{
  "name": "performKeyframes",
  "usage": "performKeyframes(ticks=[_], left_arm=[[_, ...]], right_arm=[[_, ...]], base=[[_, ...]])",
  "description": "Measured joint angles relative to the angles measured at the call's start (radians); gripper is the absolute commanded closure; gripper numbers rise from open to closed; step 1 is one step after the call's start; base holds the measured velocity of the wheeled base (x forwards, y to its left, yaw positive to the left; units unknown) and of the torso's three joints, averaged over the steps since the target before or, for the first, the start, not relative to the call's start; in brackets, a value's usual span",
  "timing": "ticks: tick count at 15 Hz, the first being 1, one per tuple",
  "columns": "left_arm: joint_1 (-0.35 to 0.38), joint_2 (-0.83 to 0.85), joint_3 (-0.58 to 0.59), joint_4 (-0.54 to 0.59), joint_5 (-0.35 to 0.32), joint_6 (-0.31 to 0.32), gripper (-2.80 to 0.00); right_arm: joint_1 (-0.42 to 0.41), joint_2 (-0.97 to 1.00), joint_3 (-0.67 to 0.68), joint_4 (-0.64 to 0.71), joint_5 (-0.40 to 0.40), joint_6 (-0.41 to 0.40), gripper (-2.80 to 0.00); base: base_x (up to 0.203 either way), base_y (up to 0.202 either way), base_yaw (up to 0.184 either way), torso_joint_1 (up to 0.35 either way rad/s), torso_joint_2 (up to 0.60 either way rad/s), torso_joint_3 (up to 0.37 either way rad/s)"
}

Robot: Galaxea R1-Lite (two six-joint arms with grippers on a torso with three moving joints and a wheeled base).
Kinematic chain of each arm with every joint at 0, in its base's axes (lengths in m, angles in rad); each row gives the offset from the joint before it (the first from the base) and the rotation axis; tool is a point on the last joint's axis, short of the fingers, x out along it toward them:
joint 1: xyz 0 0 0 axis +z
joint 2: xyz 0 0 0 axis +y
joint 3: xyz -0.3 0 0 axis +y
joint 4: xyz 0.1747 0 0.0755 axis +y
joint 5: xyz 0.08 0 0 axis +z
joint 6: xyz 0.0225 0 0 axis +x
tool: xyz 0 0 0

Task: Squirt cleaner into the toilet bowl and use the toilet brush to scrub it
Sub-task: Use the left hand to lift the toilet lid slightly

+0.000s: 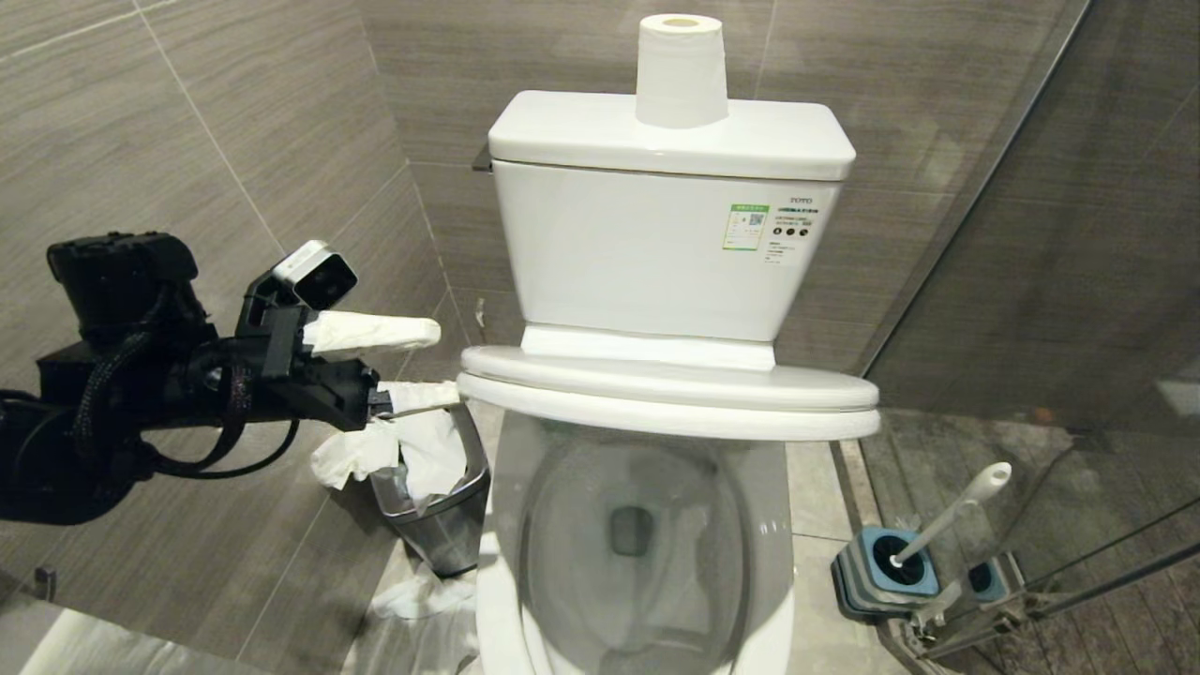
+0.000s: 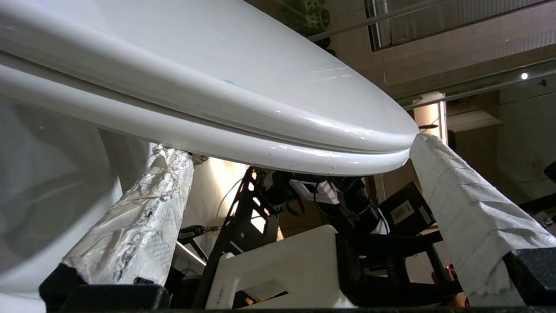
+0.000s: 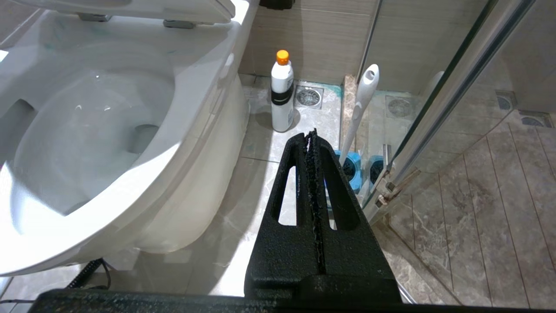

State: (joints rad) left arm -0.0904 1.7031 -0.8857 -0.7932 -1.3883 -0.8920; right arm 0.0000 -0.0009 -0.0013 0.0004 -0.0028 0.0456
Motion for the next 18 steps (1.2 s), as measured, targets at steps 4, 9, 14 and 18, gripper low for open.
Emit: performKeyframes(ticks=[4,9,14,18], left_arm=[[-0.008,-0.003,-0.06,0.0,0.03,-0.029,-2.8],[-0.072,0.014,-0.121,-0.004,0.136,-0.033,-2.8],[-0.14,0.038,-0.128,-0.071,0.278,-0.047,-2.8],[-0.15,0.051,-0.158,-0.075,0.367,-0.046,-2.8]], right_arm=[[0.0,0.0,0.0,0.0,0.0,0.0,0.0],[0.0,0.0,0.0,0.0,0.001,0.0,0.0],[0.0,0.0,0.0,0.0,-0.001,0.0,0.0],[0.0,0.0,0.0,0.0,0.0,0.0,0.0]], base=[[0.0,0.0,0.0,0.0,0.0,0.0],[0.0,0.0,0.0,0.0,0.0,0.0],[0.0,0.0,0.0,0.0,0.0,0.0],[0.0,0.0,0.0,0.0,0.0,0.0]])
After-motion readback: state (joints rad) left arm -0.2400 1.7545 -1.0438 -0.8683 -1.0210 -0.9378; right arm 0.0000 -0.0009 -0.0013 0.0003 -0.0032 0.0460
